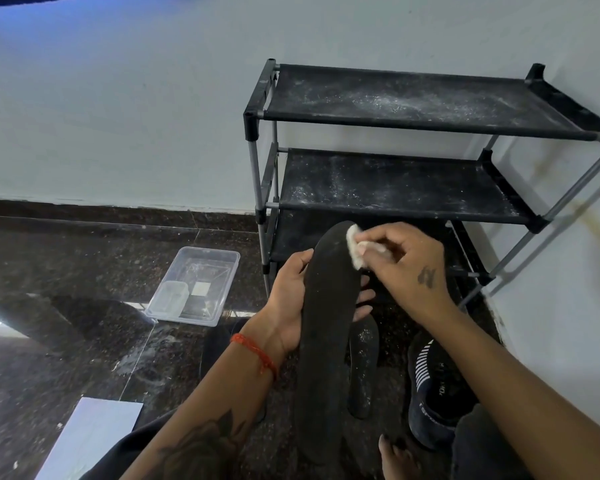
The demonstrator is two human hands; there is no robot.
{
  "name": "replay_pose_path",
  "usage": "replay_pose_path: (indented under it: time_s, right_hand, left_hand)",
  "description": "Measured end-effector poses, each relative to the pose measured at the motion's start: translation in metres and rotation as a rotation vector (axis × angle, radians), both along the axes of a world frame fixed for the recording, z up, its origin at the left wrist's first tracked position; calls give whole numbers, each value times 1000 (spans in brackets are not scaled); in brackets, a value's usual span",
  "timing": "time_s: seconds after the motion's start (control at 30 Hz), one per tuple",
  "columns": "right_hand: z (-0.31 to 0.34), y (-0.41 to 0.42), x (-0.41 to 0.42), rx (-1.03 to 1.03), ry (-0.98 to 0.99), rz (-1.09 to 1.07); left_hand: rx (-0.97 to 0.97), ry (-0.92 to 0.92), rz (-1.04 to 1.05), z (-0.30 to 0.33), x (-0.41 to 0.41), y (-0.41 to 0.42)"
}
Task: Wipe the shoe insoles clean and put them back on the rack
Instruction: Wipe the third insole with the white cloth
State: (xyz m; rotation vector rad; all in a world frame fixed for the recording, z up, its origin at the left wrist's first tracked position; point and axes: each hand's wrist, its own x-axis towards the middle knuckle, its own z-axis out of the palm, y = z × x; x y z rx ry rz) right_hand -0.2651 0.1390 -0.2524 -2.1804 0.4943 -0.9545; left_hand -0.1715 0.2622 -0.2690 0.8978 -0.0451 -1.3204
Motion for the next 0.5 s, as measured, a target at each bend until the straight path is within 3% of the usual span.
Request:
replay_pose_path:
  time_s: [0.1,0.2,0.4,0.5]
  right_hand:
    - [-2,33,3,-26,70,289]
    - [-13,38,8,-109,99,313]
    - [-19,2,8,-228,169,6]
    - [-16,-15,4,-166,155,-185]
  left_hand:
    - [44,-36,39,0,3,1]
    - [65,-16,22,-5,7,2]
    - [75,25,-11,-2,-2,-1]
    - [84,28,-7,0,-2,0]
